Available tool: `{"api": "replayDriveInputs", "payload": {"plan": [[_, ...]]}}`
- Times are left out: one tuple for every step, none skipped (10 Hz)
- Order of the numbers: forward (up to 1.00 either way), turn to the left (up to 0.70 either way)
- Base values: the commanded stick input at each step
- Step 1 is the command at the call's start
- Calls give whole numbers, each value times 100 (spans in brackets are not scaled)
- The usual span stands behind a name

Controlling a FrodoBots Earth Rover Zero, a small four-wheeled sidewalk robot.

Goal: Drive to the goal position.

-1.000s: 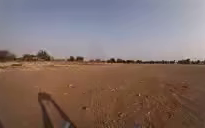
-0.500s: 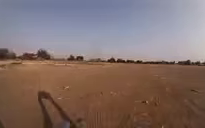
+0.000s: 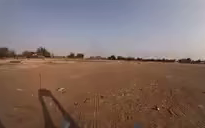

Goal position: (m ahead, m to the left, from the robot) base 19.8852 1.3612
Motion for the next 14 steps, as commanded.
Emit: {"api": "replayDriveInputs", "payload": {"plan": [[70,0],[70,0],[70,0],[70,0],[70,0],[70,0],[70,0],[70,0],[70,0],[70,0],[70,0],[70,0],[70,0],[70,0]]}}
